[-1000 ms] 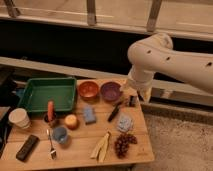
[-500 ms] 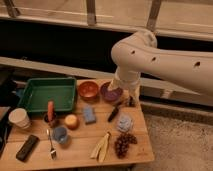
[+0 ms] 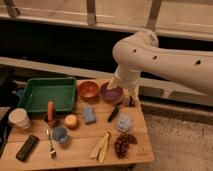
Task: Place pepper in paper cup
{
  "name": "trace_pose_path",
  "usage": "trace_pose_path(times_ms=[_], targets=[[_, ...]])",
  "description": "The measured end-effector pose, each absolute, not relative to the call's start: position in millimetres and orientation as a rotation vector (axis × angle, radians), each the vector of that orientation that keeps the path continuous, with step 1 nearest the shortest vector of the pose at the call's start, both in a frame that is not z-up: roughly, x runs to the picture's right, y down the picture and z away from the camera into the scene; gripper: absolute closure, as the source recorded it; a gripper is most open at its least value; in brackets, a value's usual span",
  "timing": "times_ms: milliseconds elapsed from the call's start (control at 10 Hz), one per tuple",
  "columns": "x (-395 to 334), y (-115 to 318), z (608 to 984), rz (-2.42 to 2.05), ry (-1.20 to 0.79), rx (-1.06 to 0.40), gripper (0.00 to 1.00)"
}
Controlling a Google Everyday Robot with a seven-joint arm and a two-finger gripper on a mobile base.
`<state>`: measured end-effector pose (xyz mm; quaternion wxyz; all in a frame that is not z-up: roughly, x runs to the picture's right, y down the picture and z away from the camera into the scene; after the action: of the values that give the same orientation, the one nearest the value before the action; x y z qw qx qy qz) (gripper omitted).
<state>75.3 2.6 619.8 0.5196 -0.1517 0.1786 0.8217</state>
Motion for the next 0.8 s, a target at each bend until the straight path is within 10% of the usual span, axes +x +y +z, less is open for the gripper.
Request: trace_pose_path(times_ms=[800], targets=[[-106,-51,635,1.725,0.306,-0.432,0.26]])
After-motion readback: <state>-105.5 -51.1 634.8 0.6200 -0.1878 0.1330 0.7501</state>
